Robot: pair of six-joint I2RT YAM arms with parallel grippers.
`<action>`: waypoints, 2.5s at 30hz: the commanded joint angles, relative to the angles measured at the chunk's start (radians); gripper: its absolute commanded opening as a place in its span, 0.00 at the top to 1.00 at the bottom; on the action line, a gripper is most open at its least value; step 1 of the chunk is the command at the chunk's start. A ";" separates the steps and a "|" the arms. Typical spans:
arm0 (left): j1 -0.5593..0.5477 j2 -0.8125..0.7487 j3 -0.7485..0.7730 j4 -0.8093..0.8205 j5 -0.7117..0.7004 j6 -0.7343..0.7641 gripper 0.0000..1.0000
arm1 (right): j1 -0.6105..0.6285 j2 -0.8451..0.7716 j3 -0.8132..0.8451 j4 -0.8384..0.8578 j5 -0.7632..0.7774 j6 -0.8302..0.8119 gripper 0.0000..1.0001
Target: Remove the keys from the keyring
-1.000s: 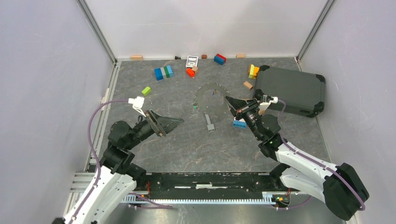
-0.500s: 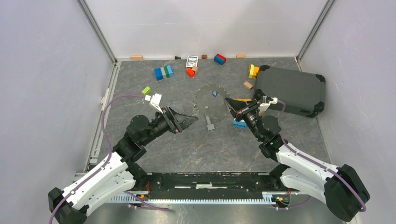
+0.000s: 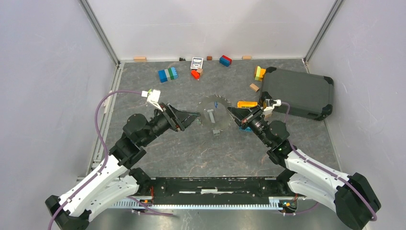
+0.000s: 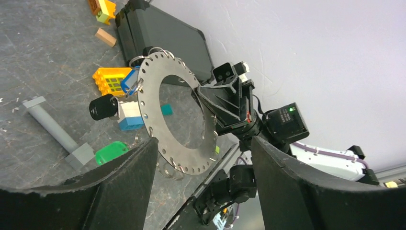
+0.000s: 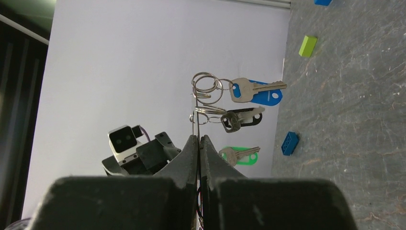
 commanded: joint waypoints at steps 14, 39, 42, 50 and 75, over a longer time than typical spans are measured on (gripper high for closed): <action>-0.004 0.005 -0.023 -0.043 0.006 0.049 0.33 | 0.004 -0.045 0.048 0.022 -0.128 -0.044 1.00; -0.004 0.075 -0.061 0.067 0.078 0.015 0.57 | 0.007 -0.036 0.049 0.048 -0.186 -0.056 1.00; -0.004 0.075 -0.065 0.074 0.075 0.012 0.61 | 0.007 -0.033 0.049 0.048 -0.193 -0.060 1.00; -0.004 0.081 -0.072 0.085 0.074 0.016 0.76 | 0.012 -0.027 0.046 0.054 -0.195 -0.067 1.00; -0.003 -0.012 -0.064 0.018 -0.057 -0.108 0.98 | 0.012 -0.162 0.045 -0.124 -0.025 -0.336 0.42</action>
